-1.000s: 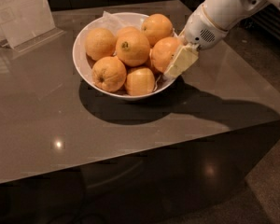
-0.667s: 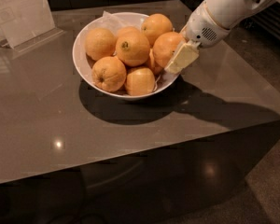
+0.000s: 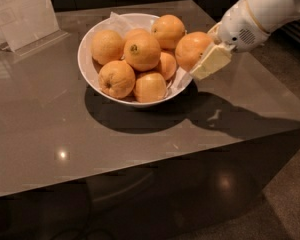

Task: Pick orange from white bowl

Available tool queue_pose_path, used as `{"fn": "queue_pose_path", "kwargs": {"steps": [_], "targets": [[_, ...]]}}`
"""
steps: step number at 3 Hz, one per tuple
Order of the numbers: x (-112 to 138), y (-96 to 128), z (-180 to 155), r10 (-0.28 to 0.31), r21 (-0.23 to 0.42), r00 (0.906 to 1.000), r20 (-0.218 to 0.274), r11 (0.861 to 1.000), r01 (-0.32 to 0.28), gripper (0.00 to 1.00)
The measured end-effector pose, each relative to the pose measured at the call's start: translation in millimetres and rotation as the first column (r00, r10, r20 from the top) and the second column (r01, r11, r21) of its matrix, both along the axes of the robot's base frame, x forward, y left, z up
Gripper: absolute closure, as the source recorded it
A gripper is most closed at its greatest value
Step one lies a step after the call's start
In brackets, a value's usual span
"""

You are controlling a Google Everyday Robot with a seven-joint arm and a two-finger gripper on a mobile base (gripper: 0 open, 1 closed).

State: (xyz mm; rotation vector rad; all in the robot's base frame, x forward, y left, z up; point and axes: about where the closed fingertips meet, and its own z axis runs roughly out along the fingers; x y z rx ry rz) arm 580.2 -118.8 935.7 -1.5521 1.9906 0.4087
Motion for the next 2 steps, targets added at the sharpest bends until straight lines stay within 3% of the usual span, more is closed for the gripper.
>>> {"fn": "queue_pose_path", "kwargs": {"steps": [2], "targets": [[-64,-25,28,0.027,0.154,0.9996,-0.003,0.988,-0.026,1.00]]}}
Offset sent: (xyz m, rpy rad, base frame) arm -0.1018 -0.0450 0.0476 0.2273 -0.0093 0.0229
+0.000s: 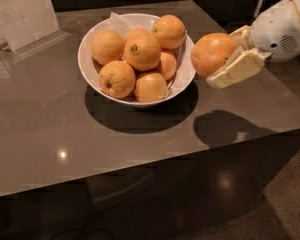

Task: Pick orange from white bowl

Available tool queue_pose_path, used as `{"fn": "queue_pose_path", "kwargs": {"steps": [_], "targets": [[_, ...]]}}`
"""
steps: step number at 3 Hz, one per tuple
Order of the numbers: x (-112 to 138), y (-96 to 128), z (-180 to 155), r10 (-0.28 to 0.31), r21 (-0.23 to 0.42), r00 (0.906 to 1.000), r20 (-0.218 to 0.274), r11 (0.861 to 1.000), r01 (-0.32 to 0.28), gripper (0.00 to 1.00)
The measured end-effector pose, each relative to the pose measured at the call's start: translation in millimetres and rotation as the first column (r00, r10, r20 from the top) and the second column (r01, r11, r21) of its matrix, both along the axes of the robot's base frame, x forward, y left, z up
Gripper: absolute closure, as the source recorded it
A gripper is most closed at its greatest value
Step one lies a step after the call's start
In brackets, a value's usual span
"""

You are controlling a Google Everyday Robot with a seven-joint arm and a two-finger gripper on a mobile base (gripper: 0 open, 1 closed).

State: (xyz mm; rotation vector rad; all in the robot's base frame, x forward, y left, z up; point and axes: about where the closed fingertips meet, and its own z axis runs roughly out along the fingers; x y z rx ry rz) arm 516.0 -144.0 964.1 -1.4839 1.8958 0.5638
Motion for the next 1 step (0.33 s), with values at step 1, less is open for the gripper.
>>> {"fn": "queue_pose_path", "kwargs": {"steps": [1], "targets": [[-19.8,-6.5,10.6,0.002,0.023,0.9999,0.015,1.000,-0.002,1.00]]}}
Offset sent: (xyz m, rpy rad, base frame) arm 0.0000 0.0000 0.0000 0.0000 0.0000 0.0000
